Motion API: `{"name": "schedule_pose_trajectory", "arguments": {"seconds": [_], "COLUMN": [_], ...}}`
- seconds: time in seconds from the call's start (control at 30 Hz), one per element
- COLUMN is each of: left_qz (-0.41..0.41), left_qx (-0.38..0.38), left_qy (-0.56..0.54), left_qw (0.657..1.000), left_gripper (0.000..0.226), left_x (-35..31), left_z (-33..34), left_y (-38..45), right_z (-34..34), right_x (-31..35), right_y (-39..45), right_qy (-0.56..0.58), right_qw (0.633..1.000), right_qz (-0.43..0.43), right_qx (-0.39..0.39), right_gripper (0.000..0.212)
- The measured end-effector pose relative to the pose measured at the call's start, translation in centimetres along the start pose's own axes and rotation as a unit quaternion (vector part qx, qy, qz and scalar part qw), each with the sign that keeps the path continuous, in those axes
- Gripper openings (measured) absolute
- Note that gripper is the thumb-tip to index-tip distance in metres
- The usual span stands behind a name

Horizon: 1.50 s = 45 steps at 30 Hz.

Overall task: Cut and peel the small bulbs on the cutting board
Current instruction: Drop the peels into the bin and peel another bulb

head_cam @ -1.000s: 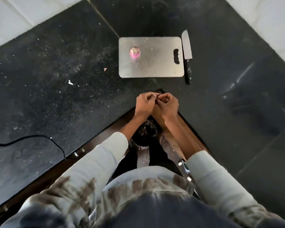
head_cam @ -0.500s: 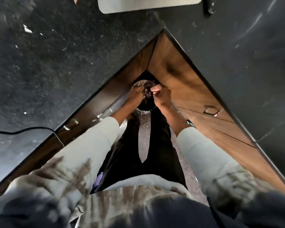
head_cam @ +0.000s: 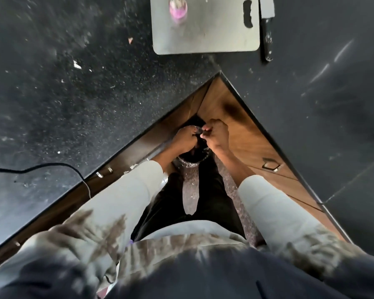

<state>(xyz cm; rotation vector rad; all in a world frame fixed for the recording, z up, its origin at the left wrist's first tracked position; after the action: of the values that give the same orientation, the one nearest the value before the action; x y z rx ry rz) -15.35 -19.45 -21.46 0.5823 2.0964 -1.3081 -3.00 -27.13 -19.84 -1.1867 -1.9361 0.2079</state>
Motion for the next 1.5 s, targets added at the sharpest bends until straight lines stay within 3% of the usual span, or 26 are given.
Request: {"name": "schedule_pose_trajectory", "arguments": {"seconds": [0.1, 0.2, 0.37, 0.53, 0.8, 0.97, 1.23, 1.37, 1.5], "left_qz": [0.048, 0.097, 0.148, 0.138, 0.061, 0.037, 0.027, 0.021, 0.067], "left_qx": [-0.024, -0.084, -0.193, -0.286, -0.383, -0.374, -0.332, -0.356, -0.363], "left_qy": [0.064, 0.097, 0.087, -0.001, 0.027, 0.033, 0.067, -0.001, -0.053], "left_qw": [0.996, 0.987, 0.966, 0.948, 0.921, 0.926, 0.941, 0.934, 0.928], "left_gripper": [0.039, 0.026, 0.034, 0.024, 0.033, 0.044, 0.06, 0.045, 0.028], "left_x": [-4.5, -9.0, -15.6, -19.9, -21.3, -20.1, -19.5, -18.8, -18.7], "left_z": [-2.6, -6.0, -12.3, -17.7, -23.0, -24.8, -25.7, -26.8, -27.6], "left_y": [-1.9, -2.4, -2.2, -1.7, -1.3, 0.8, 4.6, 6.3, 7.2], "right_z": [-2.5, -6.4, -12.1, -16.0, -16.8, -15.3, -13.5, -12.0, -10.6], "right_x": [2.9, 7.6, 14.9, 21.2, 25.1, 25.2, 26.2, 27.2, 28.0], "right_y": [0.4, 0.2, 2.1, 5.2, 9.9, 12.1, 13.7, 15.0, 16.3], "right_qy": [-0.031, -0.051, 0.014, 0.017, -0.03, -0.035, -0.056, -0.113, -0.159], "right_qw": [0.999, 0.995, 0.986, 0.971, 0.965, 0.97, 0.967, 0.952, 0.934], "right_qz": [-0.008, -0.07, -0.158, -0.23, -0.26, -0.241, -0.249, -0.285, -0.319], "right_qx": [-0.007, -0.049, -0.054, -0.059, -0.037, -0.018, -0.027, -0.015, 0.013], "right_gripper": [0.013, 0.003, 0.007, 0.009, 0.014, 0.007, 0.033, 0.052, 0.069]}}
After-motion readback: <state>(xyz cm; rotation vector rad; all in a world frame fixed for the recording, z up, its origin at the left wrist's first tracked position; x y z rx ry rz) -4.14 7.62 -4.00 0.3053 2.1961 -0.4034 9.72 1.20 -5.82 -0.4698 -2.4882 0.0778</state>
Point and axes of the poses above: each hand's wrist, its own y-axis towards the middle knuckle, its own z-axis out of the palm, x = y × z, the point moved 6 cm from there along y, towards the middle knuckle, and after that the axes turned 6 degrees about z, right-handed, at the moved point
